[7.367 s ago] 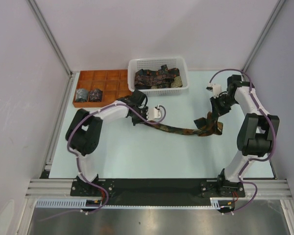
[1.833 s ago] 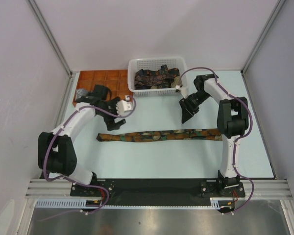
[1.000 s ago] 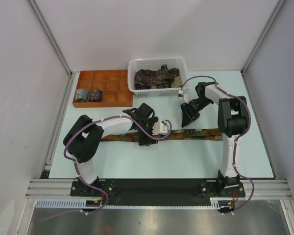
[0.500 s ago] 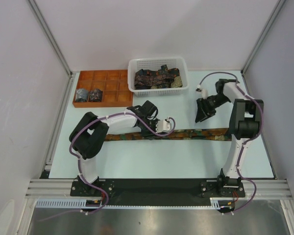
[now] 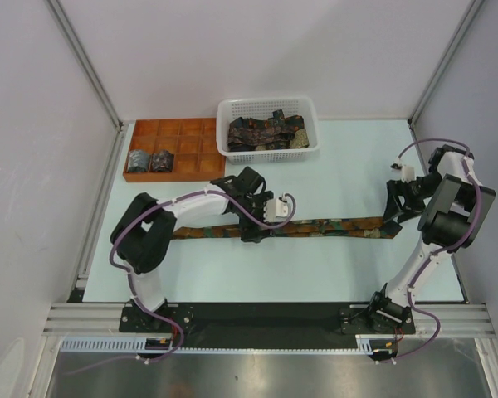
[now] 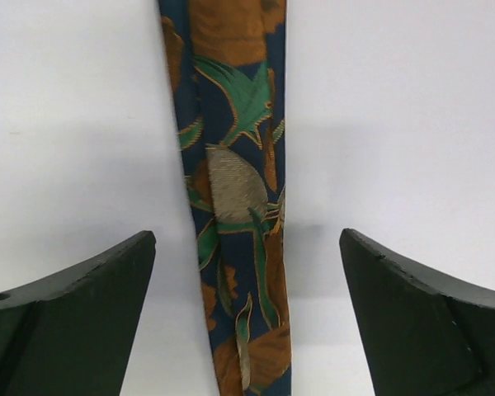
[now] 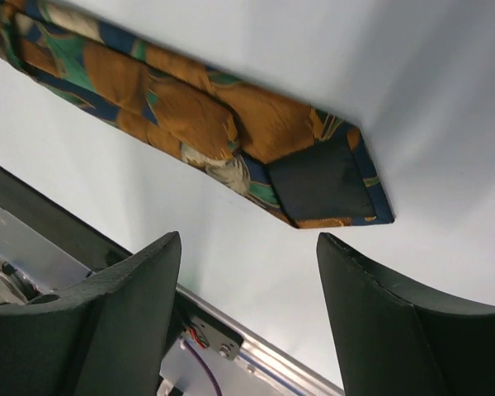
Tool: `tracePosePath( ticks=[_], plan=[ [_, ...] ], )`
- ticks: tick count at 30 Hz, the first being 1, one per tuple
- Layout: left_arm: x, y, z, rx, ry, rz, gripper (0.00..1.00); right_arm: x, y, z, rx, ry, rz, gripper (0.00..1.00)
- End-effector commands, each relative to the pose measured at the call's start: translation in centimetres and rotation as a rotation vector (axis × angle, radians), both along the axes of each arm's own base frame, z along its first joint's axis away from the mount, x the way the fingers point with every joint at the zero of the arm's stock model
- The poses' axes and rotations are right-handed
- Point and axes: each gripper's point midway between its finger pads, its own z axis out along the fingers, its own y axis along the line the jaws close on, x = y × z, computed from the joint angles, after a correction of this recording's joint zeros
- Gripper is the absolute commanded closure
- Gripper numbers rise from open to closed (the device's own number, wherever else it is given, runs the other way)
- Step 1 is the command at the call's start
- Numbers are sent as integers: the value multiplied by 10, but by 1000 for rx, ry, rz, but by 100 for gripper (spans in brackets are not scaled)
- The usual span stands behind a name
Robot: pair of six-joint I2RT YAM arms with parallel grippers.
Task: Roll the ties
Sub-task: Flatten out the tie at the center of the board.
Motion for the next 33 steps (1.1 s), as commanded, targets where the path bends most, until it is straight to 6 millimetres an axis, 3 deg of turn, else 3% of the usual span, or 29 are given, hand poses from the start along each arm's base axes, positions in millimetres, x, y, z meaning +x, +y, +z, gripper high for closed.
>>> tracePosePath(
  ticks=[1,6,9,10,13,19,20,25,28,29,33],
  plan=[
    [19,-11,72,-198,-102,67,0,-17,-7,-14,-55,70,47,27],
    [54,17,140,-337,-227,251,1,-5,-22,-35,-135,58,28,25],
    [68,39,168,-383,-249,371,0,2,-34,-44,-201,48,7,25],
    [68,45,184,-406,-268,398,0,6,-36,-42,-215,36,-1,25],
    [67,63,206,-445,-286,473,1,13,-40,-34,-199,2,-33,24],
    [71,86,227,-514,-413,629,0,10,-32,-44,-166,42,-21,26],
    [67,90,236,-541,-433,643,1,10,-25,-48,-170,44,-12,27],
    [72,103,238,-570,-415,775,0,14,-2,-58,-184,39,14,35],
    [81,118,237,-587,-344,890,1,18,3,-60,-202,34,18,49],
    [86,130,236,-587,-331,942,1,20,2,-59,-211,32,17,61],
    [89,145,231,-595,-237,1005,0,26,-9,-50,-238,12,6,86]
  ],
)
